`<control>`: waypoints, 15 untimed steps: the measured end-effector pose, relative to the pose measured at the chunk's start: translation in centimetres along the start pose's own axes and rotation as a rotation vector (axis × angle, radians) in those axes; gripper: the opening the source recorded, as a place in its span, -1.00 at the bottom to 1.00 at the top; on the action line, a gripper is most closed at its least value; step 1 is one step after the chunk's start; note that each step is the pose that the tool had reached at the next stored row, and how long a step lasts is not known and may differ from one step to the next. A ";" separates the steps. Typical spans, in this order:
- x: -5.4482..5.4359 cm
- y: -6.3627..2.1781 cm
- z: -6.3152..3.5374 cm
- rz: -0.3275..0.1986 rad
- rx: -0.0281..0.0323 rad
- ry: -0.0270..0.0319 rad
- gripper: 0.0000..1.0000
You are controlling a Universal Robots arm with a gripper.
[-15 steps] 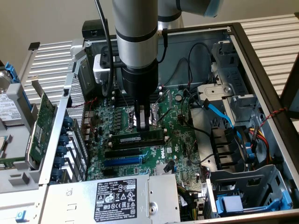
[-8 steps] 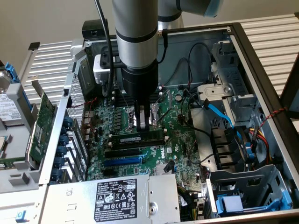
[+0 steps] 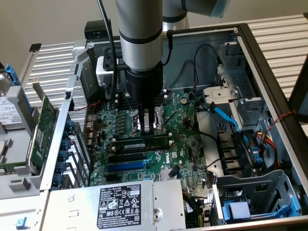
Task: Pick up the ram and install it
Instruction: 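Insert the ram into the slot, then press down the ram until it locks into place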
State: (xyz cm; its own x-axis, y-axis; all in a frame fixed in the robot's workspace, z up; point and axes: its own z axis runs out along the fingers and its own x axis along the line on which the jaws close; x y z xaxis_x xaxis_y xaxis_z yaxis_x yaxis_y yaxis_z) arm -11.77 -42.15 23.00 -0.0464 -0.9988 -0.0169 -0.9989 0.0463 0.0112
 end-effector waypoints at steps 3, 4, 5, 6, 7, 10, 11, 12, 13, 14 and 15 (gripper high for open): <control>0.0 0.05 -0.25 0.000 0.0000 -0.0005 -0.47; 0.0 0.06 -0.37 0.000 -0.0001 -0.0007 -0.47; 0.0 0.06 -0.50 0.000 0.0000 -0.0013 -0.47; 0.0 0.07 -0.59 0.000 -0.0001 -0.0018 -0.47; 0.0 0.10 -0.66 0.000 -0.0001 -0.0024 -0.47; 0.0 0.24 -0.72 0.000 -0.0001 -0.0039 -0.47; 0.0 0.28 -0.74 0.000 -0.0001 -0.0044 -0.47; 0.0 0.30 -0.76 0.000 -0.0001 -0.0047 -0.47; 0.0 0.30 -0.79 0.000 -0.0002 -0.0052 -0.47; 0.0 0.31 -0.82 0.000 -0.0003 -0.0059 -0.47; 0.0 0.32 -0.83 0.000 -0.0002 -0.0067 -0.47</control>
State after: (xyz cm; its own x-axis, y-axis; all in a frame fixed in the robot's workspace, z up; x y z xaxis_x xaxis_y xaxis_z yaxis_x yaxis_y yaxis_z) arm -12.08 -42.17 23.83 -0.0464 -0.9986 -0.0235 -0.9989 0.0461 0.0114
